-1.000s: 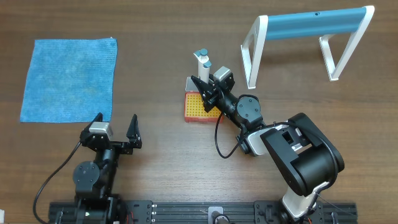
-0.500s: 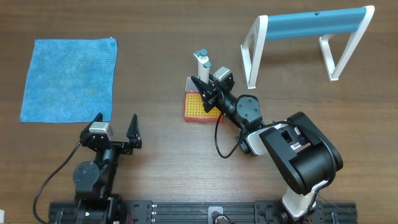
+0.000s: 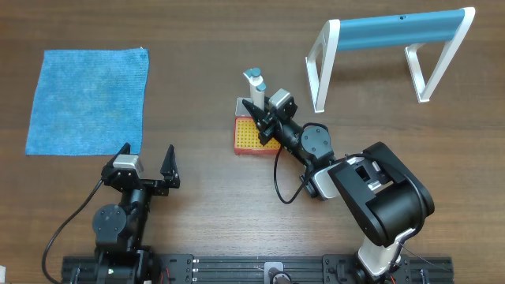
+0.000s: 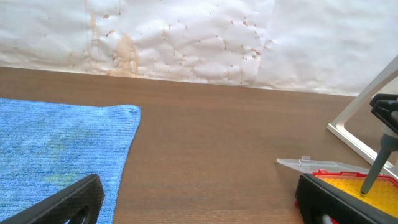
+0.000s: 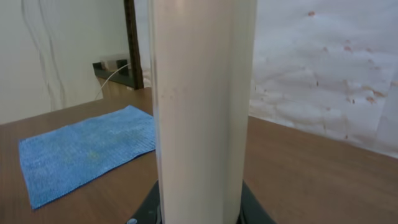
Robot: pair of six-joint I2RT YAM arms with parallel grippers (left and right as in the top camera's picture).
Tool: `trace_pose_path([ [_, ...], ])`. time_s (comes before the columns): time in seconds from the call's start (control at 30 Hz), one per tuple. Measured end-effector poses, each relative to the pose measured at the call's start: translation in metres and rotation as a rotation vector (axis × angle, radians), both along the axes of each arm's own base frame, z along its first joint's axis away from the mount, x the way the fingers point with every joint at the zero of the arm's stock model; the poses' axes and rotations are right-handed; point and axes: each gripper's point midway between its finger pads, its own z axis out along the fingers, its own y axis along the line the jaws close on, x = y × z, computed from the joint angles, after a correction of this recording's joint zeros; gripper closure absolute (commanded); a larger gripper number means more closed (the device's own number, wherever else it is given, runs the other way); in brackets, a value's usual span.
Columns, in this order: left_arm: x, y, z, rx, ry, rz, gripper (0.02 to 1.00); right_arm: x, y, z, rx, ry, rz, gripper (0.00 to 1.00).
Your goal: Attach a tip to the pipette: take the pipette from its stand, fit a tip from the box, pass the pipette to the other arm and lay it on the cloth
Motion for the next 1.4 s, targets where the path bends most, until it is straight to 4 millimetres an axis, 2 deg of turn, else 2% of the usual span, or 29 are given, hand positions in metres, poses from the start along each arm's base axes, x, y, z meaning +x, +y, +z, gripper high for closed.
trace_pose_path([
  [0.4, 0.000, 0.000, 0.000, 0.000, 0.000, 0.000, 0.023, -0.010, 0.006, 0.000, -0.090, -0.107, 0.019, 0.921],
  [0.57, 0.000, 0.000, 0.000, 0.000, 0.000, 0.000, 0.020, -0.011, 0.005, 0.008, -0.112, -0.103, 0.017, 0.921],
  [0.63, 0.000, 0.000, 0.000, 0.000, 0.000, 0.000, 0.023, -0.012, 0.004, 0.019, -0.116, -0.104, 0.016, 0.921],
  [0.7, 0.000, 0.000, 0.000, 0.000, 0.000, 0.000, 0.023, -0.013, 0.003, 0.039, -0.111, -0.116, 0.015, 0.919],
  [0.87, 0.000, 0.000, 0.000, 0.000, 0.000, 0.000, 0.023, -0.017, 0.005, 0.104, -0.099, -0.153, 0.031, 0.917],
  [0.9, 0.000, 0.000, 0.000, 0.000, 0.000, 0.000, 0.023, -0.022, 0.005, 0.128, -0.083, -0.186, 0.049, 0.919],
  [1.0, 0.000, 0.000, 0.000, 0.000, 0.000, 0.000, 0.023, -0.031, 0.009, 0.148, -0.096, -0.170, 0.097, 0.921],
  [1.07, 0.000, 0.000, 0.000, 0.000, 0.000, 0.000, 0.023, -0.035, 0.010, 0.148, -0.128, -0.110, 0.123, 0.917],
  [1.2, 0.000, 0.000, 0.000, 0.000, 0.000, 0.000, 0.023, -0.037, 0.011, 0.132, -0.158, 0.014, 0.147, 0.921],
  [1.4, 0.000, 0.000, 0.000, 0.000, 0.000, 0.000, 0.023, -0.039, 0.012, 0.123, -0.045, 0.203, 0.155, 0.919],
])
